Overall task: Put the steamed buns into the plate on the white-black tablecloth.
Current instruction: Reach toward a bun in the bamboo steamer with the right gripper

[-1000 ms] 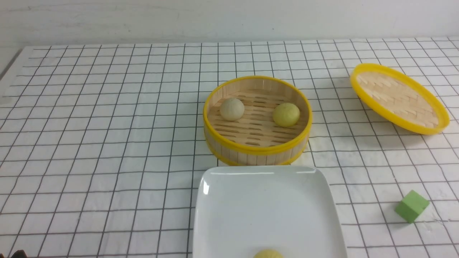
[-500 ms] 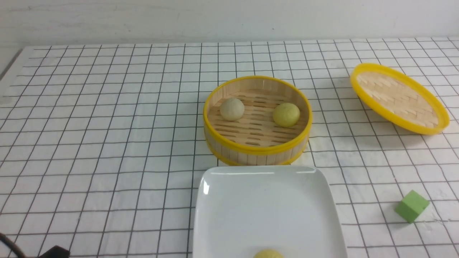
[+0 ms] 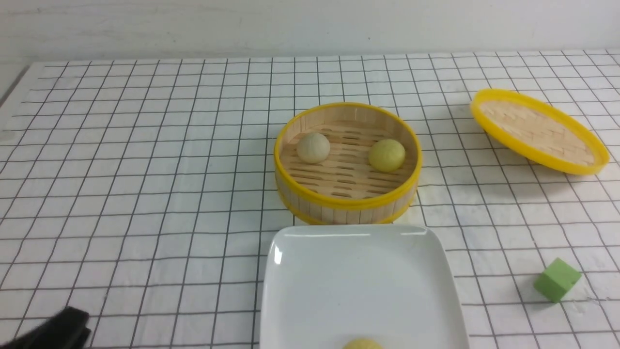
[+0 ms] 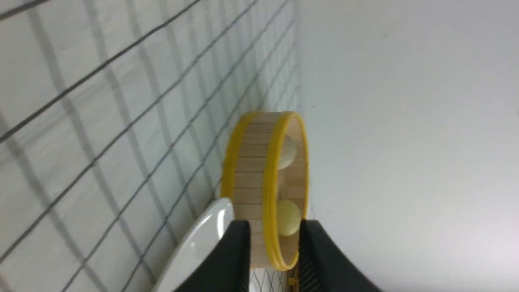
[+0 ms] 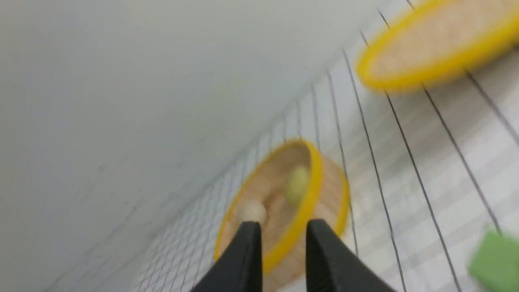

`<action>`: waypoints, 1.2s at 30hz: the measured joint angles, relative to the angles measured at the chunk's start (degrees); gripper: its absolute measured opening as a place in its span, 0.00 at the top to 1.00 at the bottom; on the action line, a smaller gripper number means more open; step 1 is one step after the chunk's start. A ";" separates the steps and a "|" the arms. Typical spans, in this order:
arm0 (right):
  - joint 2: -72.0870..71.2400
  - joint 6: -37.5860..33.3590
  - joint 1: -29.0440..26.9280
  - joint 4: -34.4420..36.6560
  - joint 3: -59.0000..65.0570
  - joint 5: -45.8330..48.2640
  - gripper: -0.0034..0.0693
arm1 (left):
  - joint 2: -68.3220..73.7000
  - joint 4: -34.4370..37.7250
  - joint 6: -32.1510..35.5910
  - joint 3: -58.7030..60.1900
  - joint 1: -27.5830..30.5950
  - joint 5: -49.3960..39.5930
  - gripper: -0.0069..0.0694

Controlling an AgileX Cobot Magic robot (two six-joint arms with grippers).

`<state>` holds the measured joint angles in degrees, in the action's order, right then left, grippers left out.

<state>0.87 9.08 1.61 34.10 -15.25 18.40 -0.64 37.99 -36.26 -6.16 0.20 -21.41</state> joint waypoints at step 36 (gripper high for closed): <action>115.78 -18.02 19.34 -16.26 -89.82 44.11 0.43 | 49.33 -8.66 36.26 -27.11 0.00 -38.22 0.88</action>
<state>116.65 -8.94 20.95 17.83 -105.07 62.51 48.70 29.33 0.00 -33.26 0.20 -59.63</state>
